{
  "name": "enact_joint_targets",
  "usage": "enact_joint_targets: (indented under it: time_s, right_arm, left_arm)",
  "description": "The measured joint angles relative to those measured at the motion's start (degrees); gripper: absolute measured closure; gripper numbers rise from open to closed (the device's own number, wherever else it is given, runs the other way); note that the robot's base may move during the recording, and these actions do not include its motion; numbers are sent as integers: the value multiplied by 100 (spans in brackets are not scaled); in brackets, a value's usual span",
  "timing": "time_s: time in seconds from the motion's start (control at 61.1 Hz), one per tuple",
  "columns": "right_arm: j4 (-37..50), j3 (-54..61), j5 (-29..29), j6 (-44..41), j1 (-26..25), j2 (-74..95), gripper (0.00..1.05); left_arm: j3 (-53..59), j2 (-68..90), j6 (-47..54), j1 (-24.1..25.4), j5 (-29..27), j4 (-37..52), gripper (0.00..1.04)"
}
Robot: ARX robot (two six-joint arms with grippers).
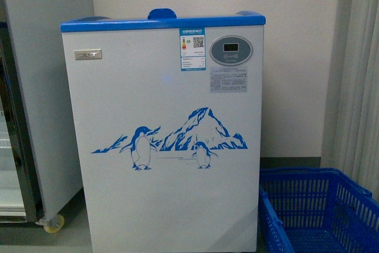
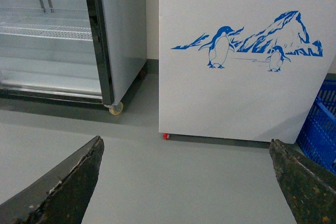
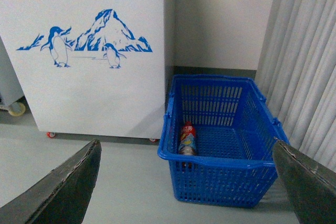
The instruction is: Put drink in fridge
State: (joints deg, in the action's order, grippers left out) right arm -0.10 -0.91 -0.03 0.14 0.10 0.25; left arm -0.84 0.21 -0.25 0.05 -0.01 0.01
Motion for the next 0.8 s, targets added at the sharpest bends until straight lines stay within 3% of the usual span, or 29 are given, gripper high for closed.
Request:
enact_joint_targets:
  time_s: [0.803]
  right_arm:
    - [0,0,0,0,0,0,7]
  left_arm:
    - [0,0,0,0,2,0,8]
